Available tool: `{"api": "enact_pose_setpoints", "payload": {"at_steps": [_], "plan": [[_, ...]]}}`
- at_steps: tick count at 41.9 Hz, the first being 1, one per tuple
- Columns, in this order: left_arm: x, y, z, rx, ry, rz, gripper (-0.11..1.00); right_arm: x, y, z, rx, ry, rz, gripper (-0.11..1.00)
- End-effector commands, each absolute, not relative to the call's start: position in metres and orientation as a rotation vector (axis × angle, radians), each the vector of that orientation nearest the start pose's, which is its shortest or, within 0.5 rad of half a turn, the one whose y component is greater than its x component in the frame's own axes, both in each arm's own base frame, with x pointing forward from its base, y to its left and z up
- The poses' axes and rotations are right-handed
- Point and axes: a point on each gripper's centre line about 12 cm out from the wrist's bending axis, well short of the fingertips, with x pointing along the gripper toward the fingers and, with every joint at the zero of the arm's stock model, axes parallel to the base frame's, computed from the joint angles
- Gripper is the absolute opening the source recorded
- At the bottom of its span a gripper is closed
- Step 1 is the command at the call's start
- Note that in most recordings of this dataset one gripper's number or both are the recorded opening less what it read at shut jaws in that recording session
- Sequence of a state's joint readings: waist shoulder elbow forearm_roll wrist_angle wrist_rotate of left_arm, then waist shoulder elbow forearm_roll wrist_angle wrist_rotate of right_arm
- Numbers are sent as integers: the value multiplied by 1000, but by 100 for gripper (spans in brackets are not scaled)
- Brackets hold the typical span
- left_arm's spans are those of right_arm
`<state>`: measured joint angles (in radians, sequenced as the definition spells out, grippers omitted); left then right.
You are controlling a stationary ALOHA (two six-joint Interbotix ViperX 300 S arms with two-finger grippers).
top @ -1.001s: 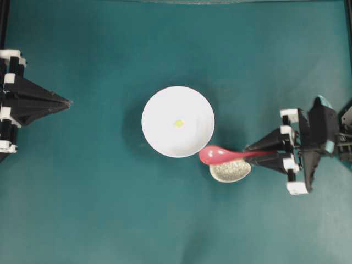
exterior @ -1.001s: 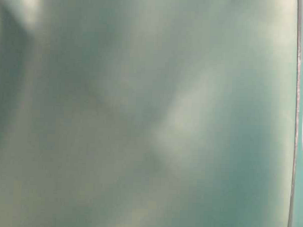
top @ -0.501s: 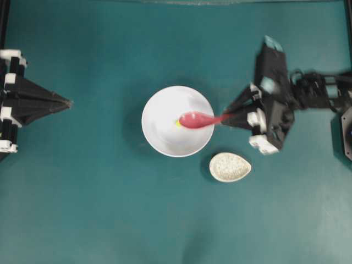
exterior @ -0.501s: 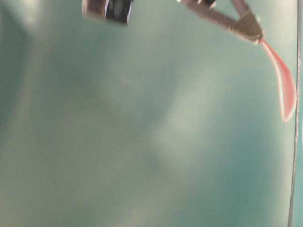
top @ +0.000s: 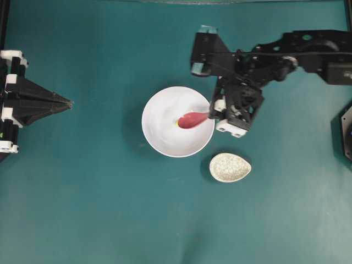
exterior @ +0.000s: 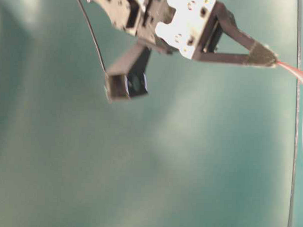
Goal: Scoop the yellow hexagonal prism block from the bowl with a spoon using the right arm.
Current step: 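Lower the spoon into the bowl and slide it under the yellow block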
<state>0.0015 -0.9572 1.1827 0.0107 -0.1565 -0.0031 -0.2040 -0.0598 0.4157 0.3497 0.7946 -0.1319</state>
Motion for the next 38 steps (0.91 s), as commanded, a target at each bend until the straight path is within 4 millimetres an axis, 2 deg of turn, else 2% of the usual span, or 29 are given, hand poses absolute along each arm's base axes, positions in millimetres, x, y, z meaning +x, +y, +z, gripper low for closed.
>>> {"api": "enact_pose_setpoints", "payload": {"at_steps": [1,19,38], "plan": [[202,0,279,12,51,-3,0,378,-51,236,335,1098,-43,24],[202,0,279,12,51,-3,0,386,-35,207,322,1208,-25,24],[202,0,278,12,57,-3,0,406,-41,190,308,1117,-56,24]]}}
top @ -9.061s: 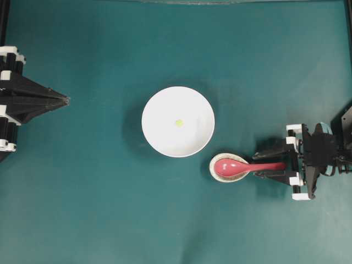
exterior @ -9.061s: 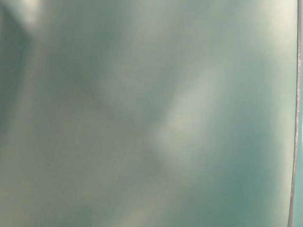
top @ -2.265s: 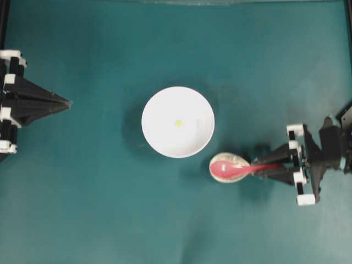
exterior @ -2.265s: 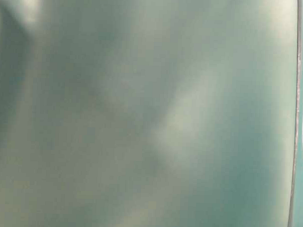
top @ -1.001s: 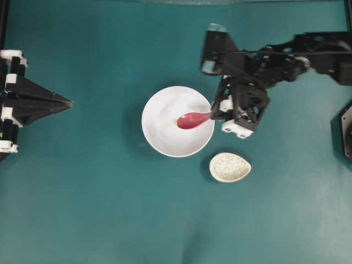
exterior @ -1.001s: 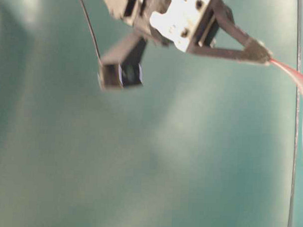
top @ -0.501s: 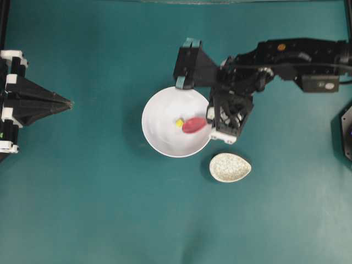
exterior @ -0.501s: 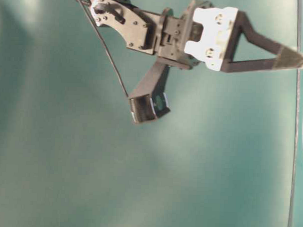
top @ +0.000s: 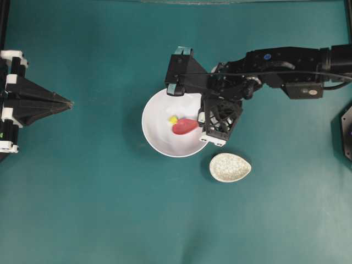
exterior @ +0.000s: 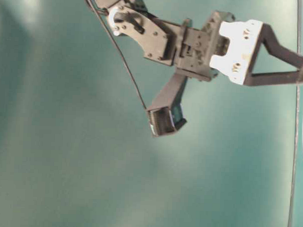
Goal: Scoop the yellow hexagonal prism block from the bowl with a spoon using the right arm.
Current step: 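Lower the spoon into the bowl and slide it under the yellow block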
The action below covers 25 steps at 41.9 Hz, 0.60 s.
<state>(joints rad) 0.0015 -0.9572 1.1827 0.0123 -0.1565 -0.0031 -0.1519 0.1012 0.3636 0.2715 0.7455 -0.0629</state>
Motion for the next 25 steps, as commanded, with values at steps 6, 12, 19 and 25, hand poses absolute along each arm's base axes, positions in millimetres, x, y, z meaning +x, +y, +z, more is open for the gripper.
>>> {"api": "enact_pose_setpoints", "payload": {"at_steps": [6,12,19,25], "plan": [[202,0,278,12,58,-3,0,412,-44,193,296,1055,-68,24],[202,0,278,10,58,-3,0,417,-46,195,281,1012,-77,24],[202,0,278,10,60,-3,0,420,-49,197,269,977,-87,24],[202,0,278,10,60,-3,0,421,-50,198,248,958,-91,24]]}}
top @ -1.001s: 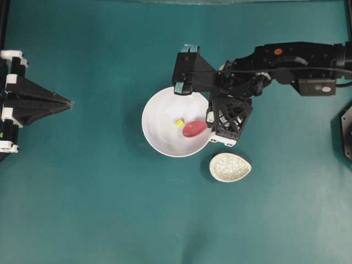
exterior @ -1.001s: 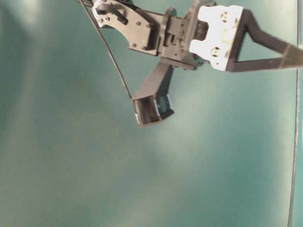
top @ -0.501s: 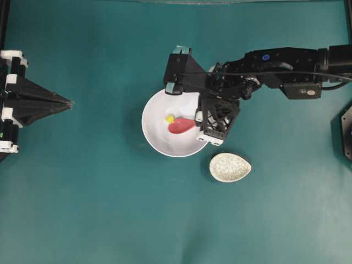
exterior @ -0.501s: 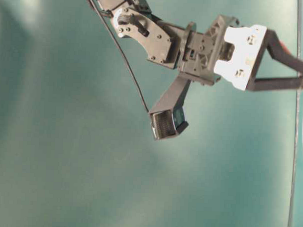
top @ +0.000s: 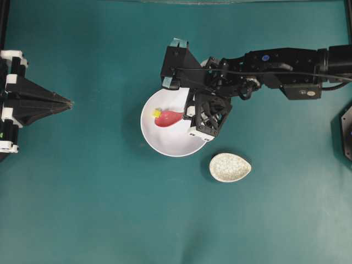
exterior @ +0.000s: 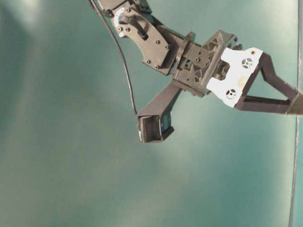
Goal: Scoop the yellow hexagonal prism block from the bowl with a spoon using the right arm.
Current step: 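Lower the spoon into the bowl and slide it under the yellow block, then raise the spoon with the yellow block out of the bowl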
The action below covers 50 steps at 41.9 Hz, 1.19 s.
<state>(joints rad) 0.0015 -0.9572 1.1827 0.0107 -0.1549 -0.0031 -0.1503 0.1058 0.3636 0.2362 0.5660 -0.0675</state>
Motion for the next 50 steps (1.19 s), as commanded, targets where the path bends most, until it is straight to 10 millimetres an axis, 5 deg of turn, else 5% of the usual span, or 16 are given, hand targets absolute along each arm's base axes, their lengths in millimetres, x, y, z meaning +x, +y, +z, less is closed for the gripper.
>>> {"api": "enact_pose_setpoints", "payload": {"at_steps": [1,37,50], "plan": [[202,0,278,10,60,-3,0,421,-50,199,246,954,-92,24],[202,0,276,10,64,-3,0,393,-50,199,225,754,-142,24],[202,0,277,10,63,-3,0,372,-35,216,181,527,-137,24]]}}
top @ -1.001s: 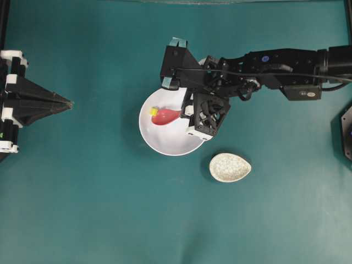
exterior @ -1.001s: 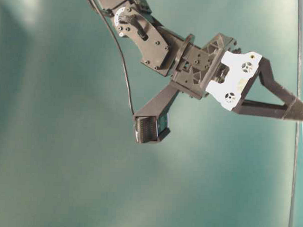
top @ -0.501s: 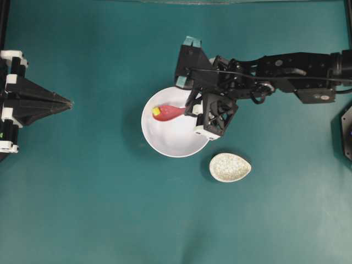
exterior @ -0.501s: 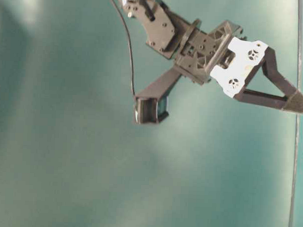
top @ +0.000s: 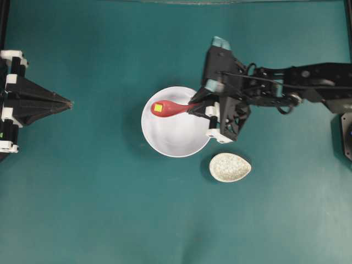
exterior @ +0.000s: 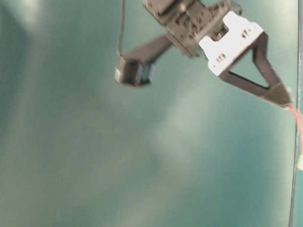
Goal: Scoop the yellow hexagonal prism block from the bowl with a spoon using the right arm.
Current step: 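Raise the spoon with the yellow block out of the bowl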
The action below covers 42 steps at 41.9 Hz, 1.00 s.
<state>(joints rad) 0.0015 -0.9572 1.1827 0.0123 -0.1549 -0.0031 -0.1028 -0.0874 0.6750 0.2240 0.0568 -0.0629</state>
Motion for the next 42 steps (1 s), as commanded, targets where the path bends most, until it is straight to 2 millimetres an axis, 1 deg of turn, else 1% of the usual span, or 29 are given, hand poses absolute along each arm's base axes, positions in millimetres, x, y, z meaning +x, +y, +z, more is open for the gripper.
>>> {"api": "enact_pose_setpoints", "payload": {"at_steps": [1,8,15,18,24,35,42], "plan": [[202,0,277,10,63,-3,0,371,-34,218,179,510,-135,24],[202,0,276,9,64,-2,0,355,-28,237,163,398,-125,24],[202,0,277,9,60,-3,0,341,-26,255,158,351,-117,24],[202,0,277,9,58,-3,0,336,-25,265,157,331,-113,24],[202,0,278,9,55,-3,0,328,-24,278,154,313,-104,24],[202,0,280,9,37,-3,0,323,-23,287,159,285,-101,24],[202,0,280,9,34,-3,0,322,-23,287,162,288,-102,24]]}}
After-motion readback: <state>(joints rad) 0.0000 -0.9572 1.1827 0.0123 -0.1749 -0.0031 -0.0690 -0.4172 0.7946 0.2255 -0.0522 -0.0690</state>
